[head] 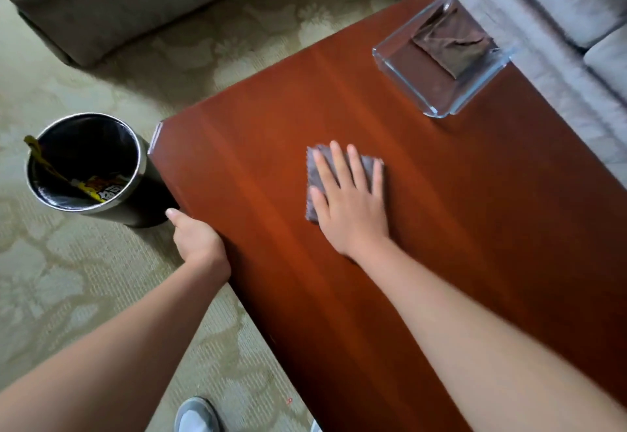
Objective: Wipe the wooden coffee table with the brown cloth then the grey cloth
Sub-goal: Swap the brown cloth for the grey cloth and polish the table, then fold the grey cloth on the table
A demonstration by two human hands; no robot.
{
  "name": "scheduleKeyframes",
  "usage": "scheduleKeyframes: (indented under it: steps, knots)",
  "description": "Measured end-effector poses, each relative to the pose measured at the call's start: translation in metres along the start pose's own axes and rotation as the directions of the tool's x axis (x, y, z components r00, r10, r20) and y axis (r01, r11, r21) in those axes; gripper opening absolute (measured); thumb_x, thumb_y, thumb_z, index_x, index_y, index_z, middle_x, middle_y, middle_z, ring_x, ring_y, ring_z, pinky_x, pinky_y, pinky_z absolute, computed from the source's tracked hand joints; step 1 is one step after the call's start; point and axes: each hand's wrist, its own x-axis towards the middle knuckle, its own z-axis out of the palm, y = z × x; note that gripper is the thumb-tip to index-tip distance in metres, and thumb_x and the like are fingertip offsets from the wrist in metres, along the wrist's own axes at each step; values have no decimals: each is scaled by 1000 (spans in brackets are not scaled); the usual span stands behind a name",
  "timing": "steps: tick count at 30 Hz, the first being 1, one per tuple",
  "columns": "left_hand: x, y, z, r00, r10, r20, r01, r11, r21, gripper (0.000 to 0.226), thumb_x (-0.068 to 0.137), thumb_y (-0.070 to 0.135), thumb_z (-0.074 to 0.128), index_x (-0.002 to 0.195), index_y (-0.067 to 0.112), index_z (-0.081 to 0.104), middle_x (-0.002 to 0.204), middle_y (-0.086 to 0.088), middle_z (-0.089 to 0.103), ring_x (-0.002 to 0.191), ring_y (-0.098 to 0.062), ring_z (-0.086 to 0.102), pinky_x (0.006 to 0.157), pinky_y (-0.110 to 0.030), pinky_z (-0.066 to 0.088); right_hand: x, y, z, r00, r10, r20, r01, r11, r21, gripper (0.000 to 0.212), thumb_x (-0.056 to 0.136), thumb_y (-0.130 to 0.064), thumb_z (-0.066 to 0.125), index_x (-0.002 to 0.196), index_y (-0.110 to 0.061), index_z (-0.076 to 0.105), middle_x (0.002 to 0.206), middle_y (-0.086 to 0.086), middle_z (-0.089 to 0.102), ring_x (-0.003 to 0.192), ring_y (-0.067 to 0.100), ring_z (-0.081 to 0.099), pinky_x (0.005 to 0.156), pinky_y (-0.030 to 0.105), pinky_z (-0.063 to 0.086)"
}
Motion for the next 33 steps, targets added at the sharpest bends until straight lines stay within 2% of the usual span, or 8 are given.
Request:
scheduleKeyframes:
  steps: [5,8,12,16,20,24,29,33]
  knots:
    - [-22,11,-4,1000,-11,-9,11,999,34,67,110,57,19,156,14,43,159,-5,48,143,-27,46,117,-34,32,-168,37,26,958,283,44,-284,959,16,66,107,-51,23,168,-27,14,175,4,13,162,29,8,125,67,12]
    - [-32,11,-9,966,245,-77,-222,948,230,60,112,50,25,163,20,29,166,-9,37,152,-28,32,121,-35,21,-187,37,28,952,296,73,-300,952,53,66,107,-53,22,167,-27,15,175,4,13,162,28,8,125,67,14]
    - [-101,-34,-14,587,731,347,-795,440,418,63,99,46,46,157,25,39,165,-7,35,156,-27,23,122,-53,16,-187,47,15,923,382,-36,-353,881,315,65,109,-53,24,166,-22,20,174,8,15,162,24,10,128,60,13]
    - [-181,-92,-1,351,578,736,-929,118,351,47,94,47,55,136,25,61,135,-2,59,131,-28,48,105,-47,40,-203,68,-6,672,693,-260,-465,668,581,47,99,-27,64,142,-8,60,146,14,57,136,30,50,114,39,35]
    - [-231,-111,14,481,435,761,-876,194,442,53,96,45,66,141,19,55,130,-4,54,124,-27,51,92,-43,49,-213,79,-12,429,897,101,-624,214,752,28,88,-19,80,114,-11,73,108,6,71,100,28,68,83,27,42]
    - [-249,-114,20,603,354,715,-797,312,517,54,94,37,72,139,18,51,130,-5,52,120,-31,58,90,-42,48,-217,69,-13,425,871,245,-674,123,729,33,85,-24,84,113,-13,72,103,3,75,97,28,68,76,28,39]
    - [-241,-104,21,710,271,650,-698,398,596,37,91,31,76,116,16,54,108,-3,65,111,-30,63,89,-35,45,-207,66,-11,270,863,428,-741,-97,664,19,85,-21,82,101,-17,74,83,-2,71,92,31,71,74,34,46]
    - [-231,-85,28,692,185,698,-706,373,602,20,90,30,76,91,15,63,80,6,63,90,-27,65,73,-31,41,-198,64,-9,256,868,426,-745,-104,659,7,83,-21,81,86,-18,75,85,3,75,85,31,70,75,37,53]
